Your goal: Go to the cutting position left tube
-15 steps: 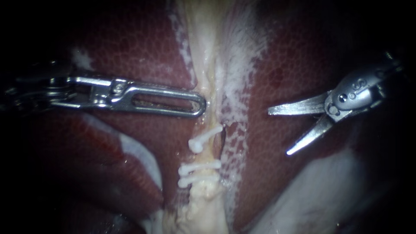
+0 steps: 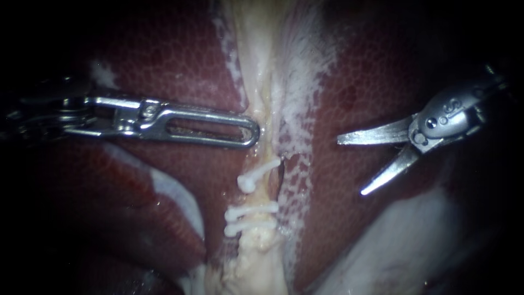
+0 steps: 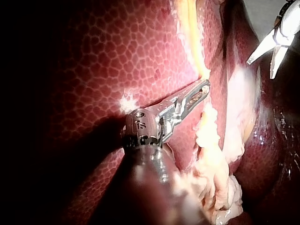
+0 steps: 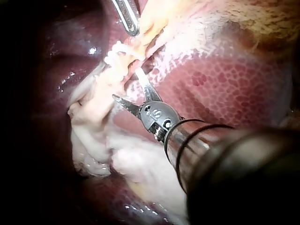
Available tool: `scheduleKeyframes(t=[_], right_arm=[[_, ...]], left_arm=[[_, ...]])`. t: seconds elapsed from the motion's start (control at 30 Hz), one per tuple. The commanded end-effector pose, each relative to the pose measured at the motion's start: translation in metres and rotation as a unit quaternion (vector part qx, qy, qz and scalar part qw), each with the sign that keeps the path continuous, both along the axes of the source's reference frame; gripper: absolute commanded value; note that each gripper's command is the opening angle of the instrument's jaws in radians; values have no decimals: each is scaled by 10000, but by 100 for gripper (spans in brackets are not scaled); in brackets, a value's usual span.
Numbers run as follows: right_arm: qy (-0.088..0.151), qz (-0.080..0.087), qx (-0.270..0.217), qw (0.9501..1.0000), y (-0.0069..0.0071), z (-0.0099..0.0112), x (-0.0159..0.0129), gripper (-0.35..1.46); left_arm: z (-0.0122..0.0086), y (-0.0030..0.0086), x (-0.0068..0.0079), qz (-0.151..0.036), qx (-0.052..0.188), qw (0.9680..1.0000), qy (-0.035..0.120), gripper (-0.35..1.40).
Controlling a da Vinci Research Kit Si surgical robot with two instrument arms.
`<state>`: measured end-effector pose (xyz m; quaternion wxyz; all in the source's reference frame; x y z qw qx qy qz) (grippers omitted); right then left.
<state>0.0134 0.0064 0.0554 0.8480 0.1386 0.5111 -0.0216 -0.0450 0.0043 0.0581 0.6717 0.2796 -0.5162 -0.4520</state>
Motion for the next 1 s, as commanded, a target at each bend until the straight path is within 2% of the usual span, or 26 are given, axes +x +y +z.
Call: scheduleKeyframes(t=[0.03,0.2,0.33,0.43,0.53,0.73,0.9,1.0], right_arm=[[14,2,61,10000,-2,2,1,143],[36,53,258,9996,-8,11,8,143],[-65,-42,409,9991,-16,18,16,143],[-311,-125,513,9981,-23,24,25,143],[-424,-187,666,9967,-29,30,33,143],[-563,-243,953,9936,-41,42,47,143],[-720,-418,1051,9910,-52,51,54,143],[-690,-480,1175,9895,-59,55,58,143]], left_arm=[[-3,0,1,4,7,10000,-5,-35],[-12,0,4,8,22,10000,-13,-35],[-22,-2,6,15,34,10000,-22,-35],[-27,-2,9,21,43,10000,-29,-35],[-33,-1,13,30,56,10000,-39,-35],[-47,0,20,44,84,9999,-58,-35],[-62,2,28,66,119,9999,-66,-35],[-69,4,32,36,154,9998,-92,-35]])
